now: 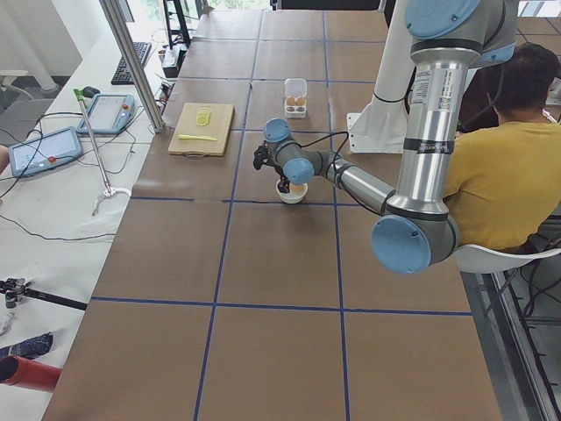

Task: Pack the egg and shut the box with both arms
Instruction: 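Move the left gripper down over the white bowl toward the egg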

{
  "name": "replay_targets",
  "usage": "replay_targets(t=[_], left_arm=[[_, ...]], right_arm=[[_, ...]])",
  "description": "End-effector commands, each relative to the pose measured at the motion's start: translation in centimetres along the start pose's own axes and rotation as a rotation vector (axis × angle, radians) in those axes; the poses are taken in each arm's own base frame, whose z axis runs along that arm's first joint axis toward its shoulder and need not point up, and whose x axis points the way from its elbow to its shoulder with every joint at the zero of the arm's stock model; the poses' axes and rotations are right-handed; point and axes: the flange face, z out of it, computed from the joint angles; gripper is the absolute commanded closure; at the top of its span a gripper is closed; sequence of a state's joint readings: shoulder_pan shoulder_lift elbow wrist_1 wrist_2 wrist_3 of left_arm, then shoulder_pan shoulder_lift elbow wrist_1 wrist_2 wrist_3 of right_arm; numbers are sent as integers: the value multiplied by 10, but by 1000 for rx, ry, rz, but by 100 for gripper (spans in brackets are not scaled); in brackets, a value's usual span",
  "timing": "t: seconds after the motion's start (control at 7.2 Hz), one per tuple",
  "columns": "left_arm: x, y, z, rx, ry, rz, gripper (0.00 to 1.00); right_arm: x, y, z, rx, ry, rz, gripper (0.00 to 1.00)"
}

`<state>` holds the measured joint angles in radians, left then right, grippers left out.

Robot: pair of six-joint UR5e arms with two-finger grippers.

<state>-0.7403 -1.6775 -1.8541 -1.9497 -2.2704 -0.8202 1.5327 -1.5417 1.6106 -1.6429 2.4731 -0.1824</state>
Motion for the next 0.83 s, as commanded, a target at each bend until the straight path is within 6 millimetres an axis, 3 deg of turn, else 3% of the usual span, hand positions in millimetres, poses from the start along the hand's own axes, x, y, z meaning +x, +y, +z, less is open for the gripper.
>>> replay_targets(t=[0.0,0.69], left_arm=[[8,2,16,-29,0,12,28],[13,-8,34,-47,-6,14,30]], right_arm=[[0,0,3,-7,1,-1,0],[0,-1,7,-14,2,-3,0]])
